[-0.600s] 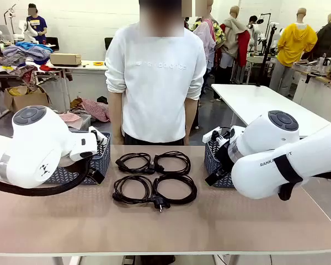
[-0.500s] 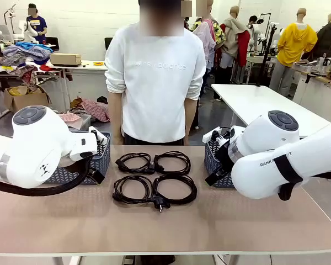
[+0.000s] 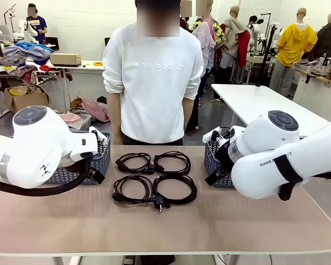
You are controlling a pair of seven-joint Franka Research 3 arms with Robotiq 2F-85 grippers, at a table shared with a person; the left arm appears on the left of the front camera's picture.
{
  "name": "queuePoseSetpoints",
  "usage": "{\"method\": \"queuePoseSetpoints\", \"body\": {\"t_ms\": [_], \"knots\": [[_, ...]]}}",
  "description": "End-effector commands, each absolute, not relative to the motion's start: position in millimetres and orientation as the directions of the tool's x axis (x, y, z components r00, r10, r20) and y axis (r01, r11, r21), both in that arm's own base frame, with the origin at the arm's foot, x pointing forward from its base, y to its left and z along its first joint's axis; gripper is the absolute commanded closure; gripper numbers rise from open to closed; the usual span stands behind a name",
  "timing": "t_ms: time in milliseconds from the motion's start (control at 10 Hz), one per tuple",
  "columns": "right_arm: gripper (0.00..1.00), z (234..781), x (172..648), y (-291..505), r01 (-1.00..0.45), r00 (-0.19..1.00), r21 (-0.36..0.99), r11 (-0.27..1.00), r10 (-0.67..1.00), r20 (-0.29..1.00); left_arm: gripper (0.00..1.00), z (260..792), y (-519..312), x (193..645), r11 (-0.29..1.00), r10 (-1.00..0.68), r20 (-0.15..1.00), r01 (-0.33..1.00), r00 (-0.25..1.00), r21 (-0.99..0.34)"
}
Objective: Organize the cables according to human instructions.
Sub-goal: Pick up a bundle of cables and place it in the basket indicated by the human.
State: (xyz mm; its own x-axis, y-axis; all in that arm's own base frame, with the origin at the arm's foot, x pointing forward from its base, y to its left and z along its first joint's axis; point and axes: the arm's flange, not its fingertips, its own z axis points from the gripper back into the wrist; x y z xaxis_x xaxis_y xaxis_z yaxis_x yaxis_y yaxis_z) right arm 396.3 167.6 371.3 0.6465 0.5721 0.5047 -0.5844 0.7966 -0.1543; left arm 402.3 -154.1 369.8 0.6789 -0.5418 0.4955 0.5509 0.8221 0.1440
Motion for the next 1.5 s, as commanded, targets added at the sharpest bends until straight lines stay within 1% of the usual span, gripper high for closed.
{"method": "queuePoseSetpoints", "body": {"t_ms": [0,400,500,700,800,1000,1100,1200,1400], "knots": [[0.00,371,396,168,-0.584,0.647,-0.154,0.797,0.572,0.505,0.00,370,-153,403,0.824,-0.538,0.497,0.548,0.681,0.142],[0.00,371,396,168,-0.584,0.647,-0.154,0.797,0.572,0.505,0.00,370,-153,403,0.824,-0.538,0.497,0.548,0.681,0.142],[0.00,381,402,166,-0.585,0.646,-0.144,0.798,0.566,0.512,0.00,370,-154,402,0.822,-0.542,0.496,0.551,0.679,0.144],[0.00,409,411,159,-0.612,0.646,-0.091,0.786,0.563,0.515,0.00,395,-142,404,0.820,-0.543,0.511,0.550,0.666,0.156],[0.00,425,415,153,-0.632,0.643,-0.049,0.774,0.558,0.524,0.00,410,-132,405,0.811,-0.546,0.526,0.568,0.652,0.139],[0.00,453,420,137,-0.665,0.623,-0.024,0.747,0.571,0.535,0.00,443,-110,409,0.773,-0.564,0.546,0.629,0.620,0.085],[0.00,461,422,130,-0.690,0.611,0.001,0.724,0.581,0.538,0.00,460,-102,412,0.744,-0.561,0.564,0.668,0.606,0.023],[0.00,466,424,123,-0.705,0.600,0.017,0.709,0.584,0.547,0.00,475,-94,418,0.707,-0.590,0.551,0.707,0.589,0.002],[0.00,479,425,105,-0.724,0.584,0.040,0.688,0.582,0.565,0.00,498,-77,424,0.682,-0.618,0.543,0.732,0.569,0.009]]}}
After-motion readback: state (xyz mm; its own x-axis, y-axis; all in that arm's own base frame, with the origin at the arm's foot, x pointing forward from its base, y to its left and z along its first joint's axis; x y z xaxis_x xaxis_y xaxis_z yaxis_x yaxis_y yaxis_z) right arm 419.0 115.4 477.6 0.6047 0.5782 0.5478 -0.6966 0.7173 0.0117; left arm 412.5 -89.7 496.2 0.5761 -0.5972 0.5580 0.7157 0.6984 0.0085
